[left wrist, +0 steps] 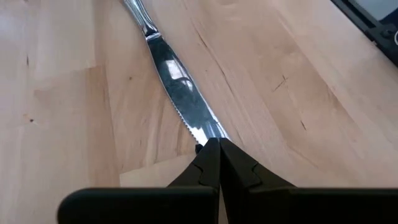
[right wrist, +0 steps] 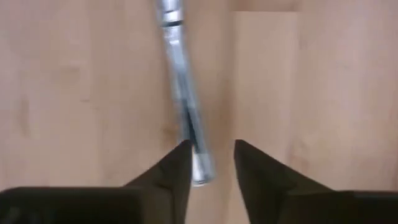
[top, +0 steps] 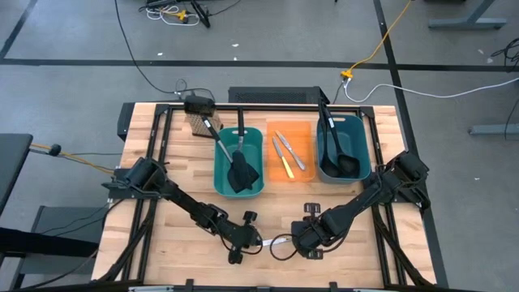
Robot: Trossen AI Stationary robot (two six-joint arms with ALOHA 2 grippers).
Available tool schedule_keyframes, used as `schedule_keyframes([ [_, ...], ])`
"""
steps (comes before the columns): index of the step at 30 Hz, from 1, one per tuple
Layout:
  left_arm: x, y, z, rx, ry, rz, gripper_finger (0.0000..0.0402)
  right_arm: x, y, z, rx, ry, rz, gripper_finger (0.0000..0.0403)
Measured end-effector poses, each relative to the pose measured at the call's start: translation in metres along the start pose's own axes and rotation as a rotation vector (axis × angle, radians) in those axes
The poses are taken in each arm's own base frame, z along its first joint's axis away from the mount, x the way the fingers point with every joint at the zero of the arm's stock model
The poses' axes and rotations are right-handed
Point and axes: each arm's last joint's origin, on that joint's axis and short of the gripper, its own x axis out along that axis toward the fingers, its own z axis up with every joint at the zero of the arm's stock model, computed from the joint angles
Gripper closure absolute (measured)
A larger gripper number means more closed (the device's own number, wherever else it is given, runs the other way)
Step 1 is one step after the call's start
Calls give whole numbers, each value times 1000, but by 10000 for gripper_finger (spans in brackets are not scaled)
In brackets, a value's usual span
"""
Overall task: Pick & Place Kitchen Items
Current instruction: Put the silver table knife into the orange bin
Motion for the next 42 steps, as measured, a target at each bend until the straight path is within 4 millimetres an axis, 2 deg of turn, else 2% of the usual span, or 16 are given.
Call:
schedule_keyframes([
  [4, 0, 2, -3, -6, -13, -11, 399, 3, 7, -4, -19, -8, 54, 233],
  [8, 0, 2, -3, 11, -15, -10, 399, 12, 8, -9, -7, -16, 76, 222],
  [14, 0, 2, -3, 12, -15, -13, 399, 33, 0, -25, 12, 17, 65, 238],
  [21, 0, 3, -3, 10, -14, -13, 399, 50, -9, -40, 65, -31, 75, 250],
  [31, 1, 9, -2, -10, -12, -26, 399, 53, -11, -42, 48, -45, 78, 313],
  [42, 2, 9, -1, 18, -41, -22, 393, 49, -8, -38, 80, -32, 46, 313],
])
